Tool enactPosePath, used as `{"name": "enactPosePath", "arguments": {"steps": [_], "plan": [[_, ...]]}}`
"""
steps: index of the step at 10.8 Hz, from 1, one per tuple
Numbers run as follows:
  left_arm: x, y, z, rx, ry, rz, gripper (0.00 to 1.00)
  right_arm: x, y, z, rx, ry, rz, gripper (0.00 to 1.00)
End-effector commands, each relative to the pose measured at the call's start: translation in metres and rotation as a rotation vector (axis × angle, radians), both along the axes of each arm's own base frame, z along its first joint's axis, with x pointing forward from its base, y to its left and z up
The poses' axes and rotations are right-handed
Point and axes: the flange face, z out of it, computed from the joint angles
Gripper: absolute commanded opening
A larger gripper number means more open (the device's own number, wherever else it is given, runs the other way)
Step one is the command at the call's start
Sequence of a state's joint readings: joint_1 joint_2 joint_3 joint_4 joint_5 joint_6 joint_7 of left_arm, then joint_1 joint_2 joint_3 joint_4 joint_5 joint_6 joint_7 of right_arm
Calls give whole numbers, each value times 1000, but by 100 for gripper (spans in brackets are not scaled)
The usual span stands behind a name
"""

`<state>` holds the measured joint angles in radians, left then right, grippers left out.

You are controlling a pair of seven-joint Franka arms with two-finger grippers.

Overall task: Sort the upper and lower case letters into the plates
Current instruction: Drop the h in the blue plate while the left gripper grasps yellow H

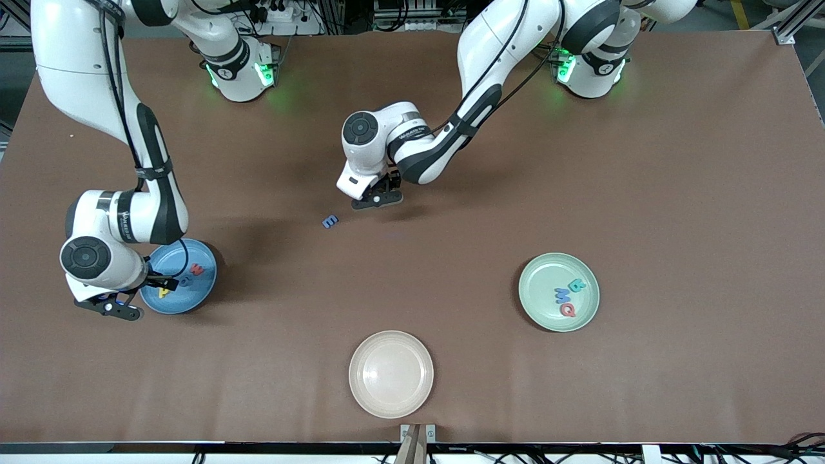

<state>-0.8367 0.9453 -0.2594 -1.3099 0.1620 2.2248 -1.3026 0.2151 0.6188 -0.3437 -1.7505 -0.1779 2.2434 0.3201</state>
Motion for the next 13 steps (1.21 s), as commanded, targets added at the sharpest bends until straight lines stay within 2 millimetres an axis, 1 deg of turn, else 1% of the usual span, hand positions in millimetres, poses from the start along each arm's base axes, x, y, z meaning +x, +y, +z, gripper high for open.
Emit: {"name": "enactPosePath", "arguments": {"steps": [1, 3, 9, 10, 11, 12, 13], "plan": [[4, -3, 1, -3, 1, 28, 65, -2, 8, 2, 9, 8, 4, 100], [4, -3, 1, -3, 1, 25, 61, -2, 9, 2, 10, 8, 5, 100], [4, -3, -3, -4, 0, 26, 57, -2, 16, 0, 15, 13, 11, 100], [7, -1, -3, -3, -3, 28, 57, -2, 16, 0, 14, 12, 11, 100], [9, 0, -3, -2, -7, 30, 54, -3, 16, 0, 14, 17, 9, 100], [8, 0, -3, -2, -7, 29, 47, -3, 16, 0, 14, 17, 9, 100], [8, -1, -2, -3, -8, 27, 36, -3, 15, 0, 14, 17, 9, 100]]}}
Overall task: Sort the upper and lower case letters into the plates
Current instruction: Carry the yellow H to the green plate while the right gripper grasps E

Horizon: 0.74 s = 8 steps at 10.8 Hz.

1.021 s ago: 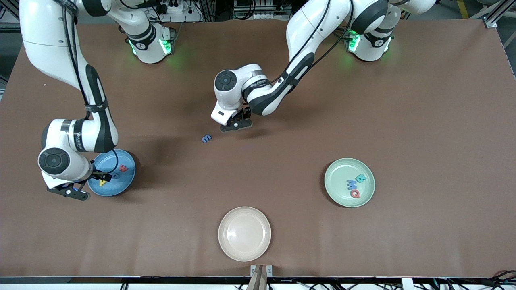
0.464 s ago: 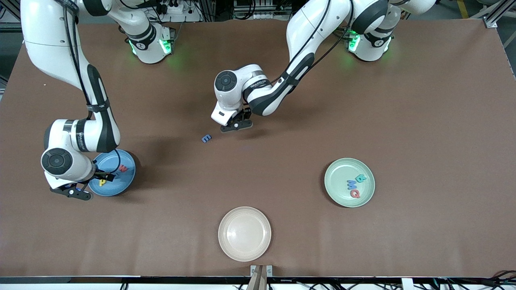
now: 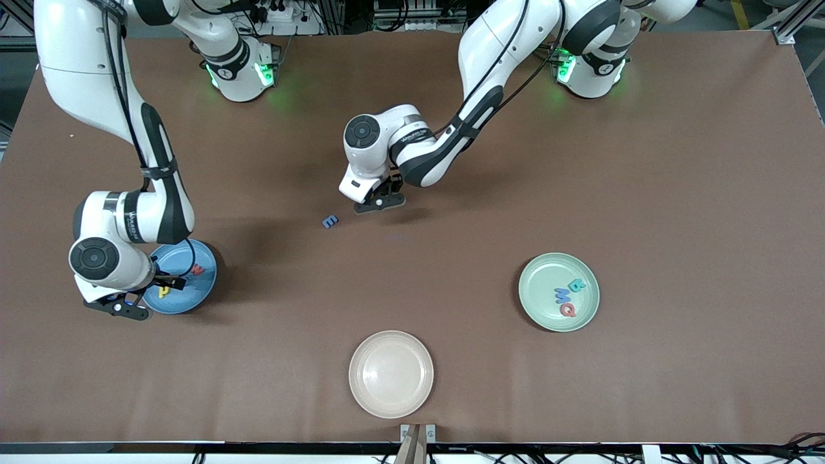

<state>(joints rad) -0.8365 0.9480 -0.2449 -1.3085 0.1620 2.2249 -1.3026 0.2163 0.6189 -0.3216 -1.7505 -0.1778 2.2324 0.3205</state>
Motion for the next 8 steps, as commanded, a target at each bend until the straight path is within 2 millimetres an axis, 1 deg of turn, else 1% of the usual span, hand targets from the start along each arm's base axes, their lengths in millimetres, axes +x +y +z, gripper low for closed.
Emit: {"name": "enactPosePath", "arguments": {"steps": [1, 3, 4, 5, 6, 7, 8], "plan": [[2, -5, 0, -11, -2, 17, 23, -2, 2, 3, 2, 4, -5, 100], [2, -6, 1, -20, -8, 16, 10, -2, 2, 3, 2, 4, -6, 100], [6, -5, 11, -22, -19, 15, 2, -2, 3, 3, 4, 3, -6, 100], [11, -4, 39, -20, -37, 13, 0, -2, 6, 2, 6, 7, -3, 100], [26, 7, 78, -1, -52, 20, 0, -4, 20, 2, 17, 26, 9, 100], [46, 24, 124, 3, -80, 29, 0, -5, 41, 8, 35, 40, 30, 100], [70, 46, 166, 1, -112, 12, 0, -7, 65, 11, 88, 41, -9, 100]]}}
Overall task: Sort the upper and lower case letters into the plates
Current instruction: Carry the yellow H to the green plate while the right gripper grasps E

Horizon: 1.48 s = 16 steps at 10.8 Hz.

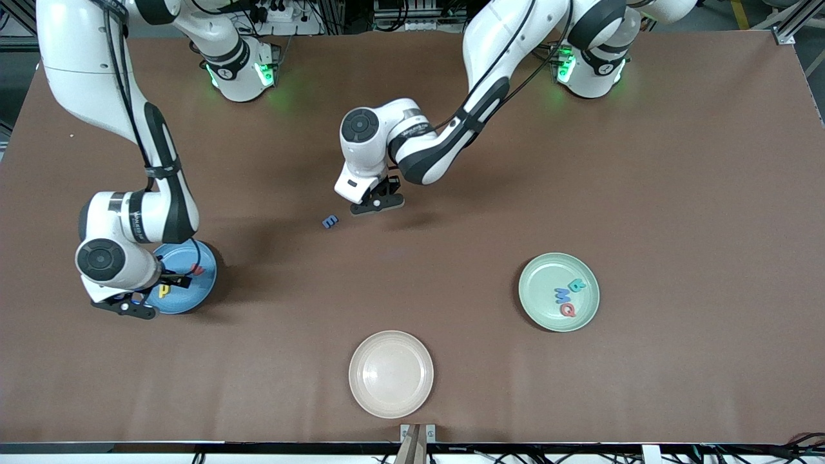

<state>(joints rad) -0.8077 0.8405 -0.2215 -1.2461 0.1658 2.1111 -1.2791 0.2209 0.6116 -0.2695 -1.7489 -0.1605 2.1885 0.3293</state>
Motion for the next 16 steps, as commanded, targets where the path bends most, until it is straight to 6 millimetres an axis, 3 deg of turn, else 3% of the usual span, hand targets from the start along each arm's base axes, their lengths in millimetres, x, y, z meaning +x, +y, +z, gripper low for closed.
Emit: {"name": "enactPosePath", "arguments": {"steps": [1, 3, 4, 5, 7, 8, 9, 10, 12, 13, 14, 15, 16], "plan": [[52, 67, 98, 34, -58, -82, 0, -5, 57, 16, 101, -6, -79, 100], [109, 147, 135, 87, -39, -164, 0, -14, 121, 18, 90, -18, -157, 100], [140, 194, 144, 105, -20, -182, 0, -20, 152, 15, 73, -35, -205, 100], [166, 238, 140, 116, 0, -217, 0, -27, 183, 13, 63, -56, -253, 100], [196, 308, 109, 132, 56, -205, 0, -42, 230, 13, 103, -54, -342, 100], [202, 327, 88, 139, 90, -200, 0, -53, 248, 9, 107, -44, -380, 100], [204, 351, 65, 151, 134, -185, 2, -67, 255, 10, 110, -53, -399, 100], [205, 379, 43, 155, 167, -169, 4, -82, 249, 13, 123, -61, -406, 100], [211, 423, 11, 152, 159, -152, 25, -122, 246, 11, 155, -84, -390, 100], [218, 437, 6, 149, 154, -130, 43, -138, 247, 7, 184, -91, -407, 100], [225, 449, 8, 144, 139, -109, 88, -151, 247, 2, 233, -111, -460, 100], [229, 455, 14, 140, 122, -101, 100, -157, 258, -1, 269, -150, -539, 100], [232, 456, 24, 138, 104, -96, 100, -163, 274, -6, 268, -174, -589, 100]]}}
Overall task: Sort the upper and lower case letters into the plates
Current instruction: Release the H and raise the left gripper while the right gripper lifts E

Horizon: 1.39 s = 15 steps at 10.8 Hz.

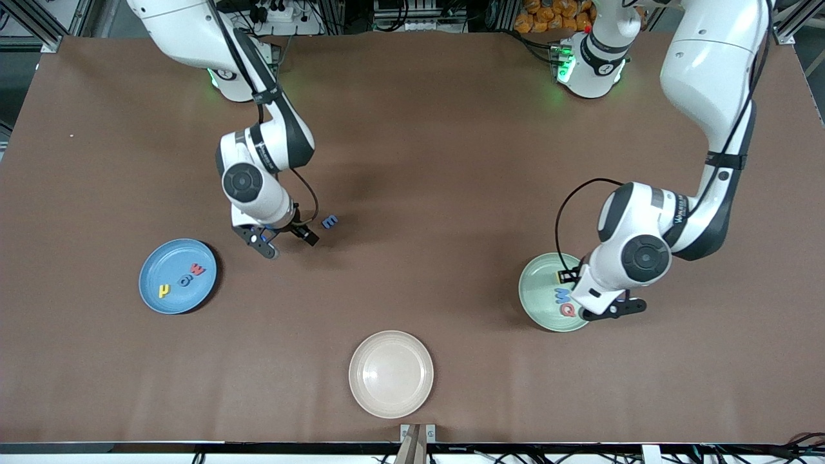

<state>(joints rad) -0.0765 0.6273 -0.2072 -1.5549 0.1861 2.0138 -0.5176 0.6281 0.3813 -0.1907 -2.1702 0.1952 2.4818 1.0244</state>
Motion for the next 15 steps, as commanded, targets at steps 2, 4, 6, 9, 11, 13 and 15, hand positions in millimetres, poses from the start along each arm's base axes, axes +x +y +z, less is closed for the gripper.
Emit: {"name": "enactPosePath", "arguments": {"steps": [2, 4, 6, 9, 11, 13, 15], "plan": [[11, -4, 60, 2, -98, -14, 100, -25, 25, 1, 24, -27, -135, 100], [7, 0, 133, 2, -191, -11, 100, -34, 38, -11, 13, -28, -148, 100], [-4, 23, 200, 13, -250, -23, 100, -36, 43, -25, 5, -39, -139, 100], [-24, 53, 263, 30, -273, -95, 100, -36, 42, -33, 2, -51, -140, 100], [-41, 63, 296, 43, -281, -74, 100, -40, 51, -42, 6, -62, -119, 100], [-56, 76, 321, 51, -277, -56, 100, -41, 51, -45, 4, -61, -120, 100], [-72, 83, 342, 63, -274, -39, 100, -43, 53, -45, 5, -60, -114, 100]]}}
